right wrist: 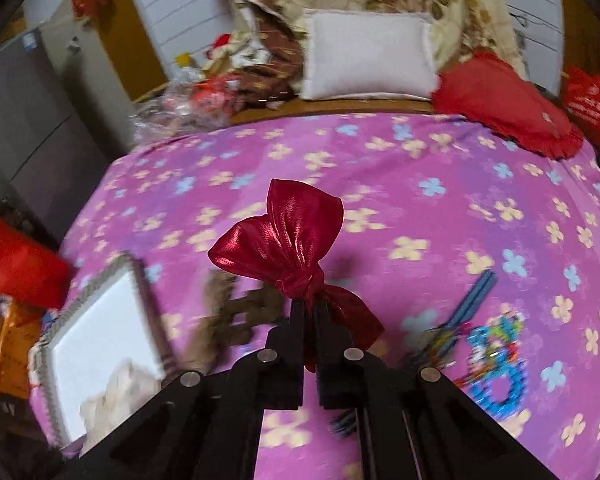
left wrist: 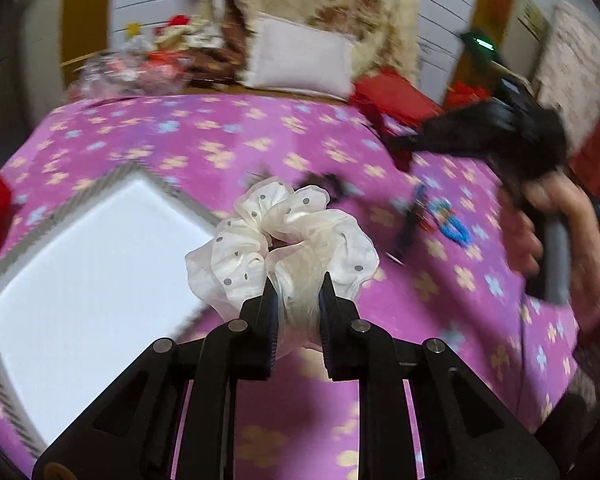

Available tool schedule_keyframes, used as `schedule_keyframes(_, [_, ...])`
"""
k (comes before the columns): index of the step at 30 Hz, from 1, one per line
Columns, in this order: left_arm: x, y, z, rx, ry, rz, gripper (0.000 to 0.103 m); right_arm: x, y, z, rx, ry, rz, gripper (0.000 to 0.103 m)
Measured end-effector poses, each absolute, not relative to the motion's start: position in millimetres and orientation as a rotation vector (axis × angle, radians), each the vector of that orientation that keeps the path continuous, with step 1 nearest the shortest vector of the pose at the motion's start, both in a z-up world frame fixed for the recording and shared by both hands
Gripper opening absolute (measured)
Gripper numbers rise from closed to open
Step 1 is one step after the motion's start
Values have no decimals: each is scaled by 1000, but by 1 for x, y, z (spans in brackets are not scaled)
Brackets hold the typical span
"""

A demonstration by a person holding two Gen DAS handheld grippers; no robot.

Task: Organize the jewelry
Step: 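Carry scrunchie and bow into the white tray and open both tools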

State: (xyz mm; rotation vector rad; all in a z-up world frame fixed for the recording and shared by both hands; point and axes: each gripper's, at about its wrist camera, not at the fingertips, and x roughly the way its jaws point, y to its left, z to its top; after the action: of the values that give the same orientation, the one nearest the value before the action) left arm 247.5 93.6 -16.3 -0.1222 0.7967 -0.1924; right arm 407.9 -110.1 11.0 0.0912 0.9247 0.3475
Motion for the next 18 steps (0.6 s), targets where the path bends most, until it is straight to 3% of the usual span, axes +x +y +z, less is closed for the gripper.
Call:
schedule_keyframes(7, [259,185,-20,-204,799,50,16,373,-13,16,74,961,535,4])
schedule_keyframes(18, [289,268,-63,-365,898,161,16,376,105,-51,-34,1093,590,4])
